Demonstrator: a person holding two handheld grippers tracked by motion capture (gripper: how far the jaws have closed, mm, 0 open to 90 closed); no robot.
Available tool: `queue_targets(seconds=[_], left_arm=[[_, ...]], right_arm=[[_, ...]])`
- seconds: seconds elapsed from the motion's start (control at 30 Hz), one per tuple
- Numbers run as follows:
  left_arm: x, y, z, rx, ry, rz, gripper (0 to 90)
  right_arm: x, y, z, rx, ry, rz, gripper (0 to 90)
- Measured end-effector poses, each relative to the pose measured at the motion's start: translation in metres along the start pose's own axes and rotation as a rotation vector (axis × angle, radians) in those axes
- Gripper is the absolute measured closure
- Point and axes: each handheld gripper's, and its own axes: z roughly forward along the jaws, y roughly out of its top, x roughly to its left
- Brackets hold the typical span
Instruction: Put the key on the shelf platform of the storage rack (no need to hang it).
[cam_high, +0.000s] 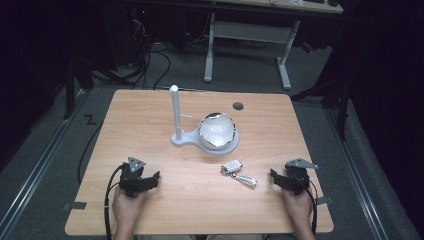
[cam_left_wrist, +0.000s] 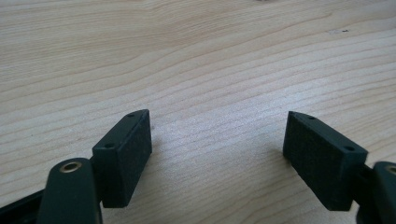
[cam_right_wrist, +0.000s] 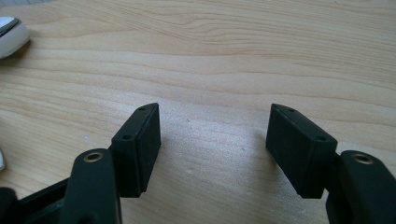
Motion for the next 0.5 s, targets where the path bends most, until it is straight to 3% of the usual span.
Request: queue_targets(seconds=[0.5], left_arm=[[-0.0001,0.0,0.0,0.0,0.001,0.0,24.2]], right_arm=[[0.0005,0.0,0.0001,0.0,-0.003,0.003,35.8]])
